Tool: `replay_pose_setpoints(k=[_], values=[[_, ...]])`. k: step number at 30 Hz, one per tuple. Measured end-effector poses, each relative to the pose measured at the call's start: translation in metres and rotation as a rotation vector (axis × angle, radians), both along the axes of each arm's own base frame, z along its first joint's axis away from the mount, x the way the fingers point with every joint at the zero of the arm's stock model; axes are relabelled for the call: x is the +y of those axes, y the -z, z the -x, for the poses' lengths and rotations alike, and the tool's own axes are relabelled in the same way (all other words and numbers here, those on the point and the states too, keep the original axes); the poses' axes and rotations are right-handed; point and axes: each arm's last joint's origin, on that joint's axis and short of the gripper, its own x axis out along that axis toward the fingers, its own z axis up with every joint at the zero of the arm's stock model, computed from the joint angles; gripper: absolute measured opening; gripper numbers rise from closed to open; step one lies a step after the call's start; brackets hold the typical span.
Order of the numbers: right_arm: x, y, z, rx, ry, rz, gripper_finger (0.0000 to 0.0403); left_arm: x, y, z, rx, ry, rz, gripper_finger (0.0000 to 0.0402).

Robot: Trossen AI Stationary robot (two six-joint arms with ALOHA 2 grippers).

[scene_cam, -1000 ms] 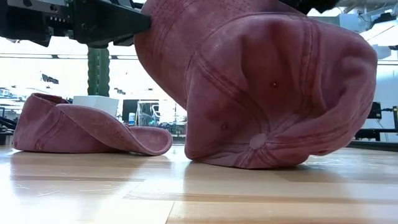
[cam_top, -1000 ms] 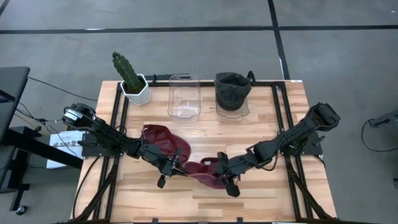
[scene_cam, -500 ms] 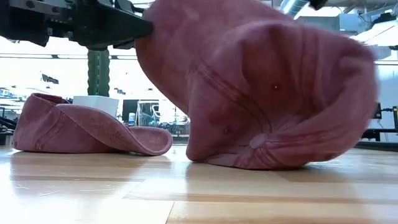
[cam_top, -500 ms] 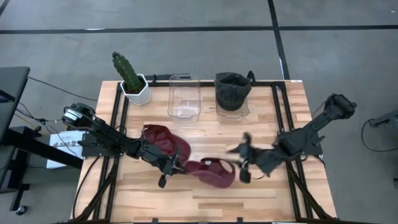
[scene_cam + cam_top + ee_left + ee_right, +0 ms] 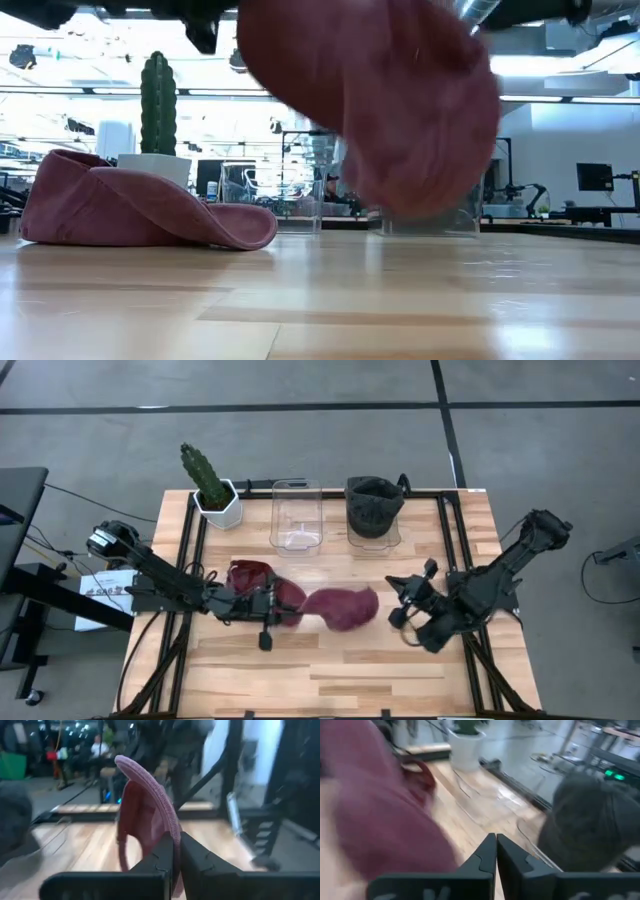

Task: Pick & Place hat
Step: Put the right red cap into the transparent bin

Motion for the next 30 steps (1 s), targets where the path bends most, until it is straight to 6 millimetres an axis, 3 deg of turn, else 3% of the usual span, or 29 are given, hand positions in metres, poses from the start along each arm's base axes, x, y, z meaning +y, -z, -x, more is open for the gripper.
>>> replay_pose_setpoints(k=[8,15,22,30], values=[[0.000,0.056,-0.037,0.215,0.097,-0.014,0.0001,-0.013,-0.006,0.010,-0.053,-0.096,-0.023,0.0013],[-0.005,0.095,-0.053,0.312,0.201,-0.016,0.0000,-0.014,-0.007,0.011,-0.056,-0.114,-0.029,0.0013],[-0.027,0.102,-0.058,0.317,0.344,-0.020,0.0000,-0.016,-0.008,0.011,-0.069,-0.036,0.002,0.0013],[-0.050,0.085,-0.067,0.167,0.424,-0.004,0.0000,-0.018,-0.009,0.011,-0.084,0.034,0.027,0.0013]])
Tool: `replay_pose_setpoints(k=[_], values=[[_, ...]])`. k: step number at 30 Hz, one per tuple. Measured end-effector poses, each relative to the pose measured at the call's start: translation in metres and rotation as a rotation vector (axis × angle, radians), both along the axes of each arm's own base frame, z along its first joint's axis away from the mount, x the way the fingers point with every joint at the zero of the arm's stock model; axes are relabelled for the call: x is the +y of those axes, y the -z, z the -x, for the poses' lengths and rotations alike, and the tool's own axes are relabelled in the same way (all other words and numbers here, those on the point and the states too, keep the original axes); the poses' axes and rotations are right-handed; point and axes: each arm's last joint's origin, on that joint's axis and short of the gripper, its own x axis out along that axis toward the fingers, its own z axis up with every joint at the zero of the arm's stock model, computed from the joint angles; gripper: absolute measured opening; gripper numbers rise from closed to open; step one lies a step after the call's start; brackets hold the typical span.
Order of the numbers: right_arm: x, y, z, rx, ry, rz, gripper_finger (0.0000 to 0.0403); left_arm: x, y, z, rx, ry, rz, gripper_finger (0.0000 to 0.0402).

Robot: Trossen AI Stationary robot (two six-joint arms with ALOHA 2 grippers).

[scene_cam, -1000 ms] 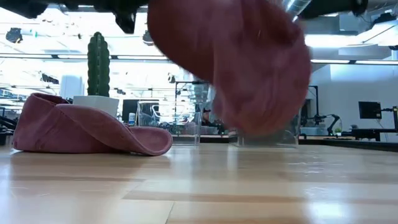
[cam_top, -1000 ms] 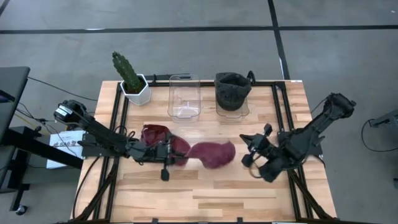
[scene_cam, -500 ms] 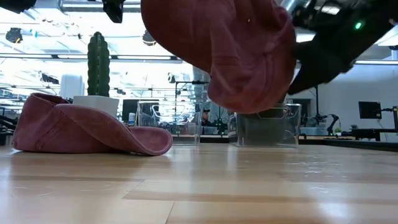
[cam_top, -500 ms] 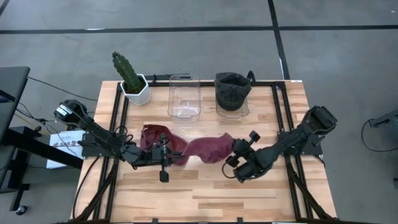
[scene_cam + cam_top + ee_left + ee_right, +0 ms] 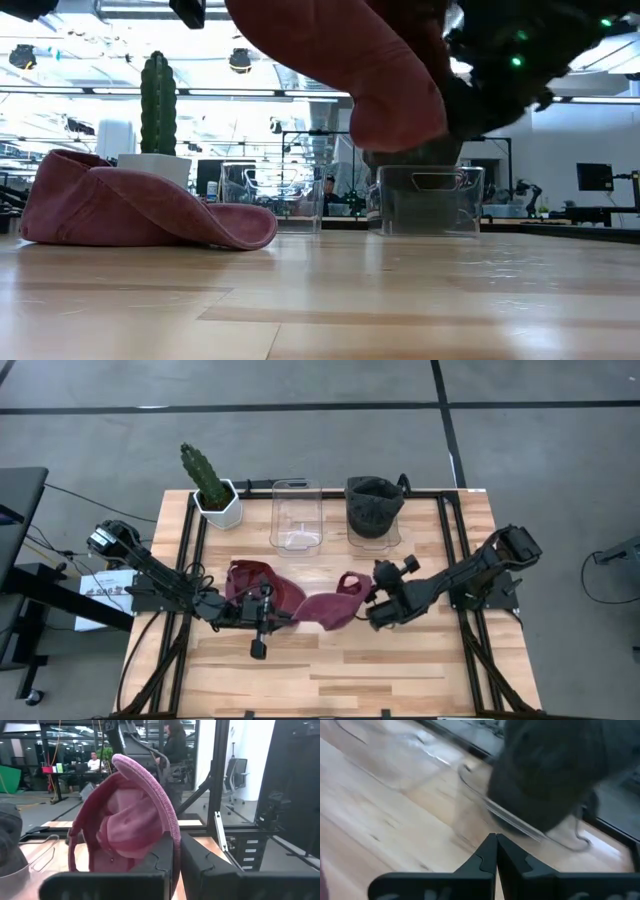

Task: Pick & Place hat
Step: Put the right red cap into the transparent bin

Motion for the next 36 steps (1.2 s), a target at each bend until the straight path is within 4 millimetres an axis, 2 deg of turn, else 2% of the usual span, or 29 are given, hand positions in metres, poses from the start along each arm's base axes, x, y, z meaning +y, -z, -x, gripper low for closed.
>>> replay_pose_setpoints(k=[6,10,14,23,28,31,36], values=[[0.006,-0.018,-0.027,-0.103,-0.162,0.007,0.0000,0.000,0.000,0.000,-0.001,0.006,-0.002,0.0013],[0.023,-0.031,-0.044,-0.176,-0.343,0.004,0.0000,0.001,-0.001,-0.001,-0.006,0.006,-0.001,0.0014],[0.047,-0.040,-0.047,-0.224,-0.528,-0.042,0.0000,0.000,0.000,-0.001,0.003,0.010,-0.012,0.0014],[0.107,-0.042,-0.018,-0.232,-0.767,-0.087,0.0000,0.003,0.005,-0.001,0.044,-0.061,-0.048,0.0014],[0.128,-0.054,0.000,-0.243,-0.880,-0.033,0.0000,0.005,0.005,-0.002,0.046,-0.073,-0.052,0.0014],[0.134,-0.062,0.012,-0.257,-0.853,0.032,0.0000,0.005,0.005,-0.003,0.046,-0.078,-0.053,0.0014],[0.134,-0.066,0.029,-0.246,-0.691,0.192,0.0000,0.004,0.005,-0.002,0.044,-0.051,-0.054,0.0014]])
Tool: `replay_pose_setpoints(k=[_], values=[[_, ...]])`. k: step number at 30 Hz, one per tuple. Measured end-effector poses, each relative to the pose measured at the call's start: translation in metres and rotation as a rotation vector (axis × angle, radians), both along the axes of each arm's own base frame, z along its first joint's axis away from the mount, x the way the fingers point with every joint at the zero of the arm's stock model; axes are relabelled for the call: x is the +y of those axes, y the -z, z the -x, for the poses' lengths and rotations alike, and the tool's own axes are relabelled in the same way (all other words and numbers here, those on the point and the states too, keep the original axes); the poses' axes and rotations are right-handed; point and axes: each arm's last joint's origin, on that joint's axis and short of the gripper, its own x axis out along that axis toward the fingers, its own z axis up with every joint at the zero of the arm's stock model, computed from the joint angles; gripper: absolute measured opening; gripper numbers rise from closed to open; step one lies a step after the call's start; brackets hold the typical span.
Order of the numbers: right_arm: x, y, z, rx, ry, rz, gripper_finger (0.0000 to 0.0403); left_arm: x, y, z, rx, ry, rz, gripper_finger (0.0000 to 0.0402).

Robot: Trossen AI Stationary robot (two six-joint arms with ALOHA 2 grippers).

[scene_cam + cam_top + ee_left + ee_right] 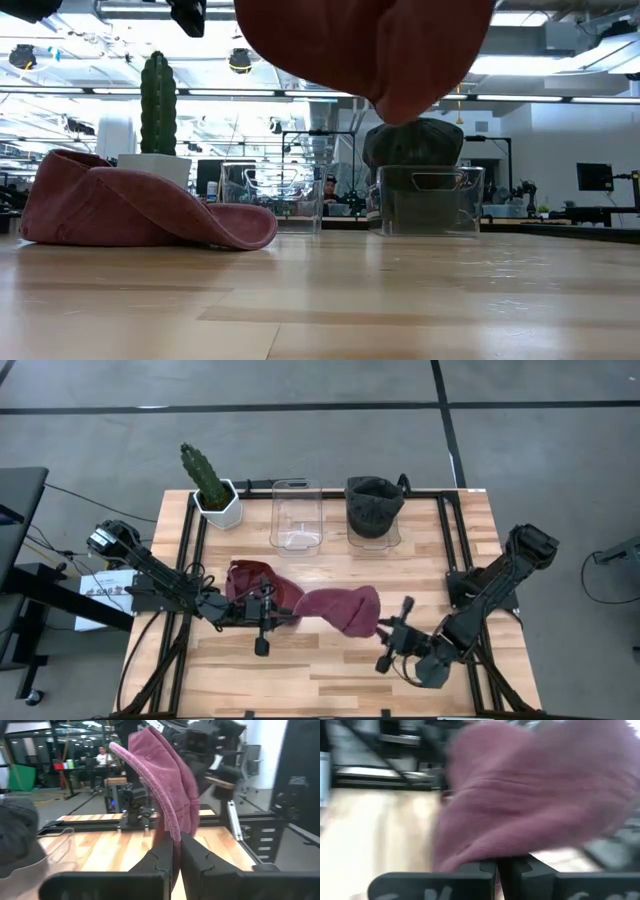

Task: Pick & Place hat
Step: Put the right red cap into the transparent bin

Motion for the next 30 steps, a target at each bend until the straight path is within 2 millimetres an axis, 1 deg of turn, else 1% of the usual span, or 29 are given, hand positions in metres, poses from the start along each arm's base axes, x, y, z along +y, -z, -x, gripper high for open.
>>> replay_pose_setpoints(k=[3,7,13,19,25,28,30], values=[[-0.006,0.004,0.005,-0.025,0.116,0.066,0.0000,-0.001,0.000,0.000,0.000,0.016,0.001,0.0014],[-0.020,0.012,0.007,-0.005,0.193,0.108,0.0000,0.000,0.000,0.000,-0.001,0.015,0.005,0.0014],[-0.056,0.027,0.009,0.086,0.306,0.059,0.0000,-0.001,0.000,0.000,-0.002,0.032,0.011,0.0014],[-0.094,0.034,0.023,0.200,0.508,-0.045,0.0000,-0.002,0.000,0.000,-0.002,0.076,0.029,0.0014],[-0.115,0.032,0.034,0.327,0.672,-0.082,0.0000,-0.003,0.000,0.000,-0.002,0.084,0.034,0.0014],[-0.122,0.033,0.035,0.363,0.726,-0.105,0.0000,-0.003,0.000,0.000,-0.002,0.085,0.034,0.0014],[-0.126,0.035,0.033,0.353,0.754,-0.119,0.0000,-0.002,0.000,0.000,-0.002,0.084,0.034,0.0014]])
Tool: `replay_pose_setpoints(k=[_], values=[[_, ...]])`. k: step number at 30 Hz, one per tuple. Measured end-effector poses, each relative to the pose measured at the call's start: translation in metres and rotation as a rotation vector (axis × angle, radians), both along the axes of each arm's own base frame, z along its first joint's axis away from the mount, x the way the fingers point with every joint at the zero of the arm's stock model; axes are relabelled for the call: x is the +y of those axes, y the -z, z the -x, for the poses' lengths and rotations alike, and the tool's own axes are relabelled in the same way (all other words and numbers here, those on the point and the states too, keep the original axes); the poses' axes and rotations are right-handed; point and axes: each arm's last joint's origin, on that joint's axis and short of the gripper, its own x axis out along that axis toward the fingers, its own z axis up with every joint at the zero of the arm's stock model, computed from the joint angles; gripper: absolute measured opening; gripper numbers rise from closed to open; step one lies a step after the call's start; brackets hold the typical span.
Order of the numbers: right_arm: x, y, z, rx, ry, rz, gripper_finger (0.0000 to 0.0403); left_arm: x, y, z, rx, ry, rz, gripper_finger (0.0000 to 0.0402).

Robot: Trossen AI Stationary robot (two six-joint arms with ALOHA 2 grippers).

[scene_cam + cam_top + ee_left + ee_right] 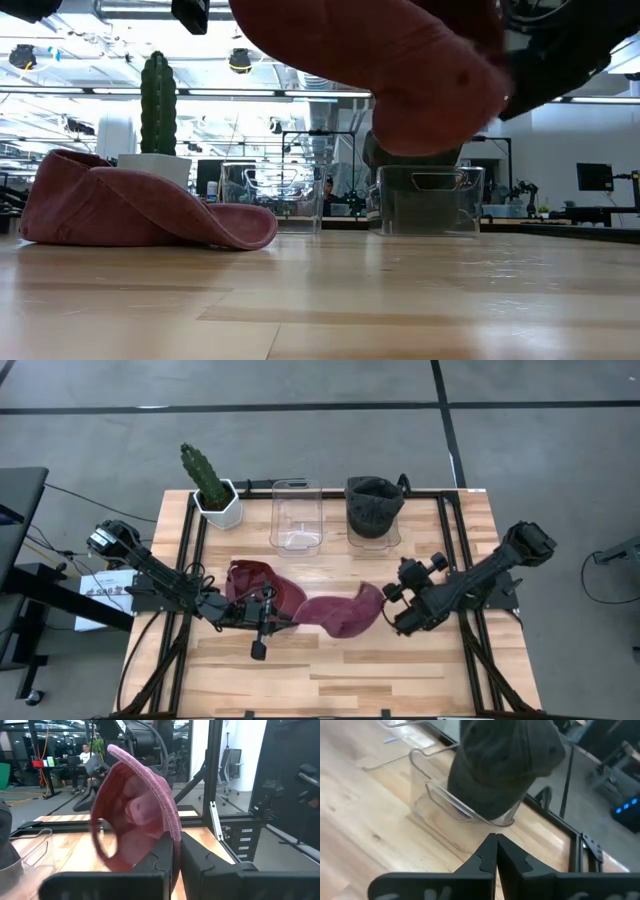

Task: Pick & Place hat
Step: Put the right red cap into the transparent bin

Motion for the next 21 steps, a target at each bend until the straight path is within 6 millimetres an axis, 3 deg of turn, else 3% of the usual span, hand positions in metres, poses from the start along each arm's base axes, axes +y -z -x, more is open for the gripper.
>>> replay_pose_setpoints(k=[8,16,21], values=[[-0.015,0.019,-0.025,-0.146,0.036,-0.085,0.0000,0.000,0.000,0.000,-0.001,-0.001,0.000,0.0014],[0.000,0.016,-0.075,-0.342,-0.251,-0.183,0.0000,0.000,0.000,0.000,-0.004,-0.001,-0.002,0.0014],[0.020,0.002,-0.090,-0.425,-0.509,-0.256,0.0000,0.000,-0.001,0.000,-0.007,0.001,-0.002,0.0014]])
